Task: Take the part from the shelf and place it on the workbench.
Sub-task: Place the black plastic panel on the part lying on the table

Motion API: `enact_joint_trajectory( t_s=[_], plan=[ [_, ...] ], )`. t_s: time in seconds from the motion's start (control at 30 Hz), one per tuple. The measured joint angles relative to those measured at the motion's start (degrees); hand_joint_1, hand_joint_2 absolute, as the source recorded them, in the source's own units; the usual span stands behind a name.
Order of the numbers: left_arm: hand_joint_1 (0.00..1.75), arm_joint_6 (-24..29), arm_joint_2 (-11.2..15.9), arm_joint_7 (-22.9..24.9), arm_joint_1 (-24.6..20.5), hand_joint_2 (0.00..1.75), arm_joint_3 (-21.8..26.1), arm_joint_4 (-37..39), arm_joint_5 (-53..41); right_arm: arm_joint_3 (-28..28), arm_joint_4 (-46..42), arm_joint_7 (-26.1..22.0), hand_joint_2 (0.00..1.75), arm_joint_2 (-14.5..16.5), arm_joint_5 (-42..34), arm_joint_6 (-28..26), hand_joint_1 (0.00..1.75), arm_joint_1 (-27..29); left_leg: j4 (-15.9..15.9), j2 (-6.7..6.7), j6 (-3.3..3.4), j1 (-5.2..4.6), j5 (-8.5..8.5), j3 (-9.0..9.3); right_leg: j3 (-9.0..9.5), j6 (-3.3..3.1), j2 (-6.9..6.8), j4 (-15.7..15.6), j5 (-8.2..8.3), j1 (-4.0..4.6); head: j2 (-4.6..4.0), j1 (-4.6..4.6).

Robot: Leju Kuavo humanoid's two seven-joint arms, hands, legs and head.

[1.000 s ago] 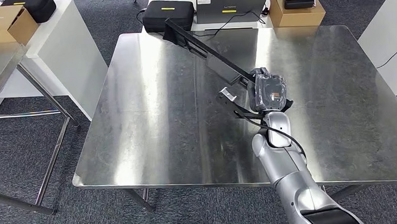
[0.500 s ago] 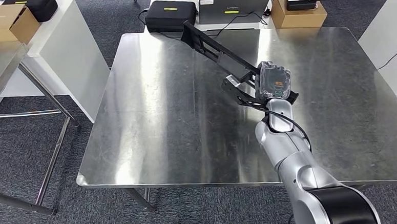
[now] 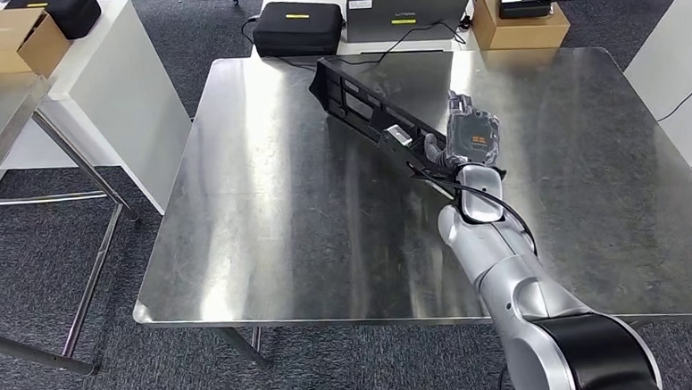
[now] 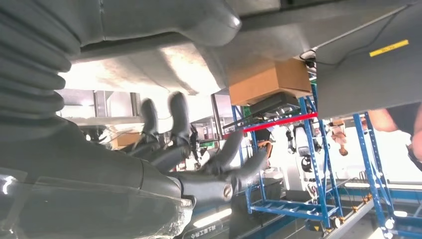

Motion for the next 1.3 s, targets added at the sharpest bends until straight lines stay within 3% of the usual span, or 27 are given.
enact_joint_trajectory(
  t_s=[0.1, 0.3, 0.43, 1.03, 1.3],
  plan=[
    [0.0, 0.0, 0.0, -0.1, -0.1, 1.75, 0.6, -0.1, -0.3, 0.0, 0.3, 0.3, 0.0, 0.3, 0.1, 0.1, 0.0, -0.4, 0.0, 0.0, 0.0, 0.01, 0.0, 0.04, 0.03, 0.0, 0.0, 0.0, 0.0, 0.01, -0.01, 0.01],
    [0.0, 0.0, 0.0, -0.2, -0.1, 1.75, 1.0, -0.4, -0.5, -0.2, 0.3, 0.5, 0.0, 0.5, 0.1, 0.1, 0.0, -0.4, 0.0, 0.02, 0.0, 0.0, 0.0, 0.04, 0.05, 0.0, 0.0, 0.0, 0.0, 0.0, 0.0, 0.01],
    [0.0, 0.0, 0.0, -0.2, -0.1, 0.0, 1.3, -0.5, -0.9, -0.4, 0.3, 0.6, 0.0, 0.7, 0.2, 0.3, 0.0, -0.4, 0.0, 0.02, 0.0, 0.0, 0.0, 0.04, 0.06, 0.0, 0.0, 0.0, 0.0, 0.0, -0.01, 0.01],
    [0.0, -0.8, 0.0, -0.2, -0.1, 0.0, 3.6, -0.5, -2.4, -0.9, 0.3, 0.4, 0.0, 1.0, 0.3, 0.5, 0.0, -0.1, 0.0, 0.02, 0.0, 0.0, 0.0, 0.05, 0.06, 0.0, 0.0, 0.0, 0.0, 0.0, -0.01, 0.01],
    [0.0, -1.3, -0.3, -0.2, -0.2, 0.0, 6.2, -0.6, -5.7, -0.7, -3.2, -2.9, 0.0, 2.2, 0.3, 0.1, 0.0, 1.5, 0.0, 0.04, 0.0, 0.0, 0.0, 0.05, 0.06, 0.0, 0.0, 0.0, 0.0, 0.0, 0.0, 0.0]
  ],
)
